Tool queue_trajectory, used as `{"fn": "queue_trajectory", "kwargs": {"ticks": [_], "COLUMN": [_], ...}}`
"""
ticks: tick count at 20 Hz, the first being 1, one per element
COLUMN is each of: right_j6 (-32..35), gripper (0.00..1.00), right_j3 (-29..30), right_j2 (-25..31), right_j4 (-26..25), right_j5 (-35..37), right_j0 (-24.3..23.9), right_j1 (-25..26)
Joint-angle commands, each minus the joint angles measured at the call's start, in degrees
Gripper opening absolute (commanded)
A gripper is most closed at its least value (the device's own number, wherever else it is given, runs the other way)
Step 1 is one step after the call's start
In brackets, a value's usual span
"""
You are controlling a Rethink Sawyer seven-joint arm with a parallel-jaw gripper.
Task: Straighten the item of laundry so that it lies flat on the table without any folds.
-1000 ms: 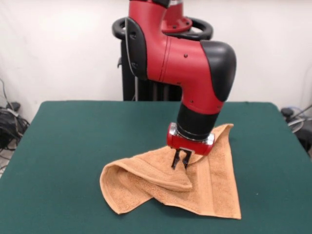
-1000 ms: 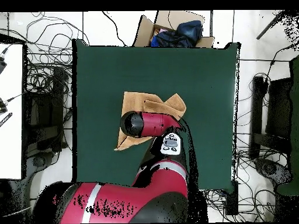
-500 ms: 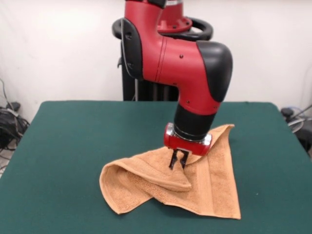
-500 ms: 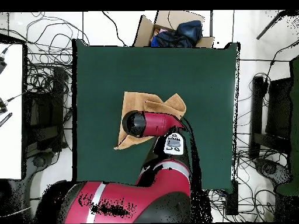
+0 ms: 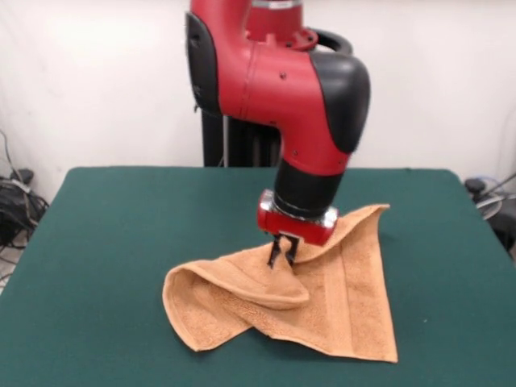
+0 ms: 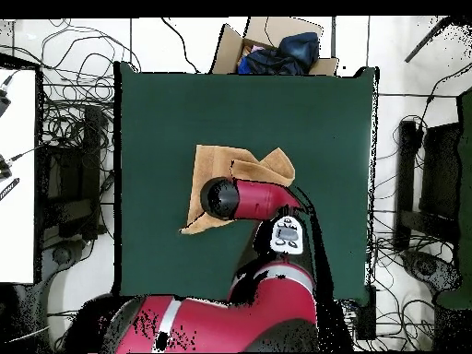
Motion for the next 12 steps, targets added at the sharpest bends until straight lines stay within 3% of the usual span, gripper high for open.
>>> {"fn": "queue_trajectory", "kwargs": {"ticks": [1,7,12], "right_j6": [0.31,-1.37,-2.03], "gripper": [0.0,0.0,0.0], "right_j3": [8.01,12.47,17.22], "right_j2": [0.05,2.38,5.33], "right_j4": [-3.89,-4.67,-6.22], "right_j5": [5.15,7.09,3.4], "right_j0": [-2.19,-4.96,-8.44], "right_j1": [-9.9,-16.42,-18.63]}}
